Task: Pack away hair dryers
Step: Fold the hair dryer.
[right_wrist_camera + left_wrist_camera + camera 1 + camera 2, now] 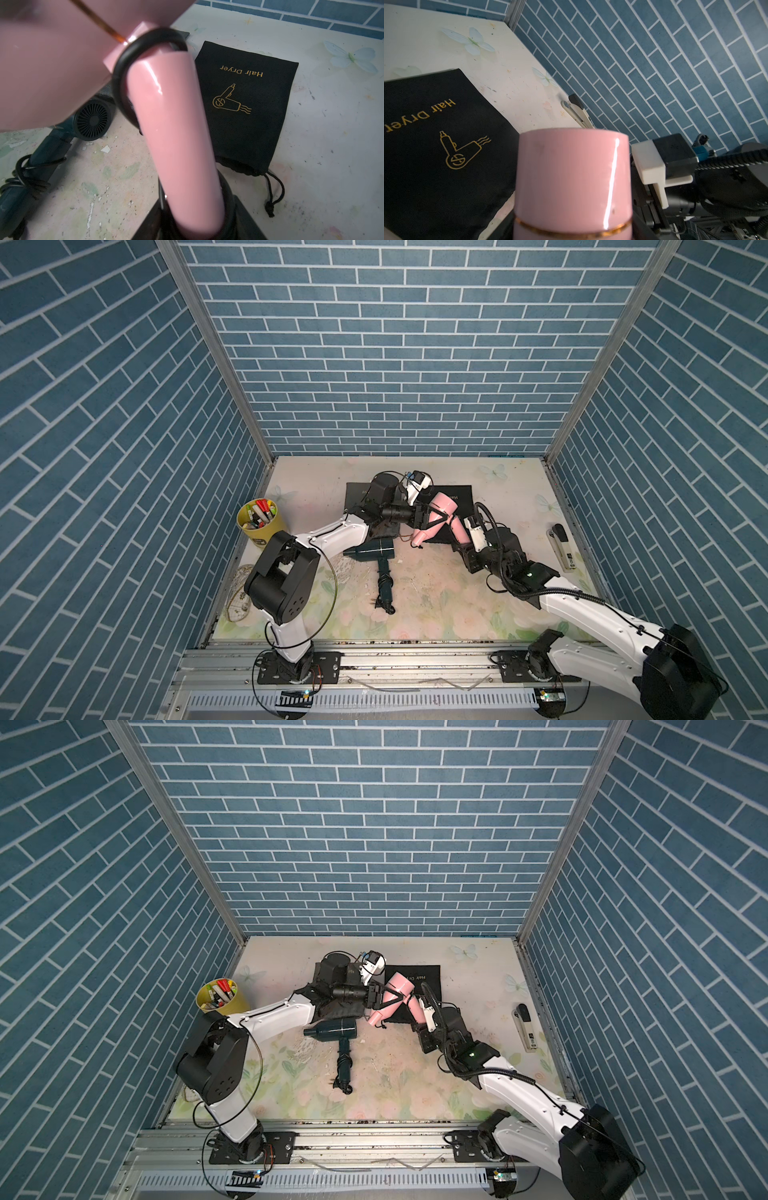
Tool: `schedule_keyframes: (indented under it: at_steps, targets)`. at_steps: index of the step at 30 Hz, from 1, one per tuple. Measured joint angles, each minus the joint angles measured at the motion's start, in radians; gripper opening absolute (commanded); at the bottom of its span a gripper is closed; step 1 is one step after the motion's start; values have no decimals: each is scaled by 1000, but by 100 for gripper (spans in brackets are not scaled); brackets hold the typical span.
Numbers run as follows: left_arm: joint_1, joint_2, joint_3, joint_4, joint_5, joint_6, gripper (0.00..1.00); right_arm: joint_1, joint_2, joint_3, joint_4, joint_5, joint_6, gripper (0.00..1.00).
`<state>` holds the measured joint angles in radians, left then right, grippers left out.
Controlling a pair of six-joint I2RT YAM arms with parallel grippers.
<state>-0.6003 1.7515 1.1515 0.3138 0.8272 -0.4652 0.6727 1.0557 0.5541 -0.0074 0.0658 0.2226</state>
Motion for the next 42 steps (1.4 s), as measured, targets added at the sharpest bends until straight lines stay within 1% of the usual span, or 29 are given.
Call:
schedule_keyframes:
  at_steps: [7,11,14,15,16,18,19,21,25,29,36,42]
  targets:
    - [-40,-14,-38,173,-127,-45,8,7,13,0,101,0,169,21]
    - [-44,-15,-63,222,-158,-60,8,8,35,0,131,3,198,25]
    - [-44,-16,-78,238,-161,-67,8,10,33,0,119,10,196,34]
    - [-44,-18,-82,240,-161,-70,8,13,27,0,108,16,196,40]
    - [-44,-20,-85,239,-160,-72,7,18,17,0,94,26,196,48]
    - [-47,-29,-85,230,-156,-72,7,29,-15,-4,67,44,191,59]
    - [-50,-36,-85,218,-156,-68,7,37,-37,-8,53,44,172,63]
    - [-58,-51,-81,188,-156,-55,7,50,-80,-13,28,40,157,66]
    - [-68,-60,-68,151,-156,-32,7,50,-152,-29,12,20,138,68]
    - [-68,-59,-68,115,-155,-11,7,30,-178,-34,11,-33,135,68]
    - [-63,-60,-69,103,-115,6,7,-78,-205,-47,32,-176,138,62]
    - [-61,-61,-69,119,-70,-3,7,-120,-202,-55,47,-251,140,57]
